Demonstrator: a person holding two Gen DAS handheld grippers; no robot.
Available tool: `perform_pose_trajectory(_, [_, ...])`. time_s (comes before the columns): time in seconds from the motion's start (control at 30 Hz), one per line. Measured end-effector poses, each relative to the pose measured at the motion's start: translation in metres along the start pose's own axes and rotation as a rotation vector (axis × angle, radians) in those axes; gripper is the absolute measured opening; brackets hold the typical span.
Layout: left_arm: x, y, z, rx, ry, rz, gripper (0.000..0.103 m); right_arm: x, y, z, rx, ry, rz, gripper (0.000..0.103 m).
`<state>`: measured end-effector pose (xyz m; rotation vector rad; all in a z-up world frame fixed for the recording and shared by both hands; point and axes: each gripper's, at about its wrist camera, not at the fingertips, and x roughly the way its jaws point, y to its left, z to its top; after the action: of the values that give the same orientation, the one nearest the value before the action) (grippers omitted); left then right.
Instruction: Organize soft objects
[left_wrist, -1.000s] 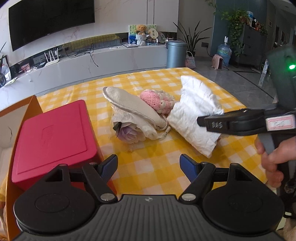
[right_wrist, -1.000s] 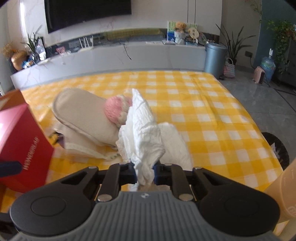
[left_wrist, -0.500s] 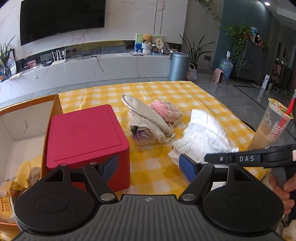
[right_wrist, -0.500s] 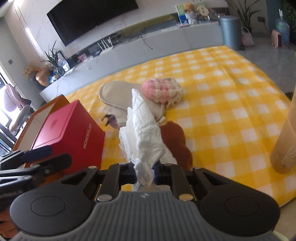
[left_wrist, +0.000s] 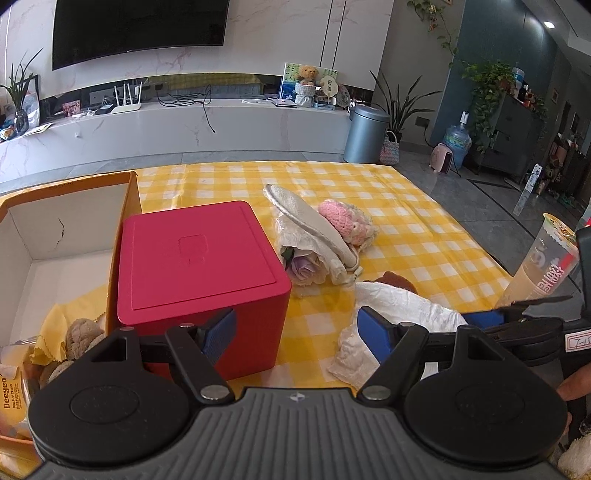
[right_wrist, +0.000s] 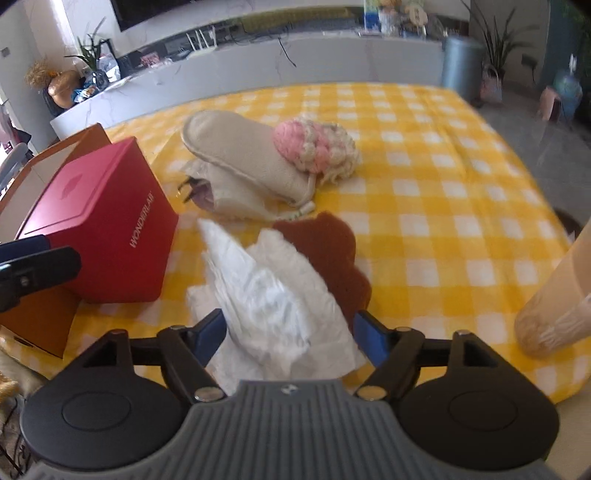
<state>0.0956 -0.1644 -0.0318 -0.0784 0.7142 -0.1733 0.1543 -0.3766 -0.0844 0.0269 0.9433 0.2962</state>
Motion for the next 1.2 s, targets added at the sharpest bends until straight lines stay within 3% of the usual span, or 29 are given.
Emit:
perform_pose_trajectory(0.13, [-0.003, 0.003, 0.0, -0.011, -0.01, 0.003, 0.088, -0.011, 0.011, 0.002, -0.101, -0.082, -0.023, 0.082])
perform_pose_trajectory(0.3, [-0.012, 0.013, 0.002, -0.016, -0.029, 0.007, 0.088, -0.022, 0.045, -0.005, -0.36, -0.17, -0.044, 0.083])
perform_pose_trajectory(0.47, [-0.015, 0.018, 0.003, 0.045, -0.007, 0.014, 0.088, -0.007, 0.074, -0.013, -0.555, -0.089, -0.046, 0.089])
perform_pose_trajectory(0.67, [-0.014, 0.019, 0.001, 0.052, 0.006, 0.016, 0.088, 0.031, 0.085, -0.019, -0.654, 0.059, -0.108, 0.09])
perform_pose_trajectory(0.87, [-0.011, 0.025, 0.001, 0.029, 0.024, 0.01, 0.088, 0.048, 0.082, -0.023, -0.669, 0.106, -0.028, 0.09])
perform_pose_trajectory(1.0, [-0.012, 0.023, 0.0, 0.045, 0.031, 0.021, 0.088, 0.056, 0.077, -0.019, -0.635, 0.158, 0.066, 0.059])
perform_pose_trajectory(1.17, [-0.013, 0.019, 0.0, 0.064, 0.036, 0.03, 0.088, 0.059, 0.075, -0.018, -0.586, 0.178, 0.104, 0.054])
perform_pose_trajectory(1.2, [-0.014, 0.018, 0.0, 0.067, 0.037, 0.03, 0.088, 0.06, 0.072, -0.016, -0.568, 0.186, 0.121, 0.047])
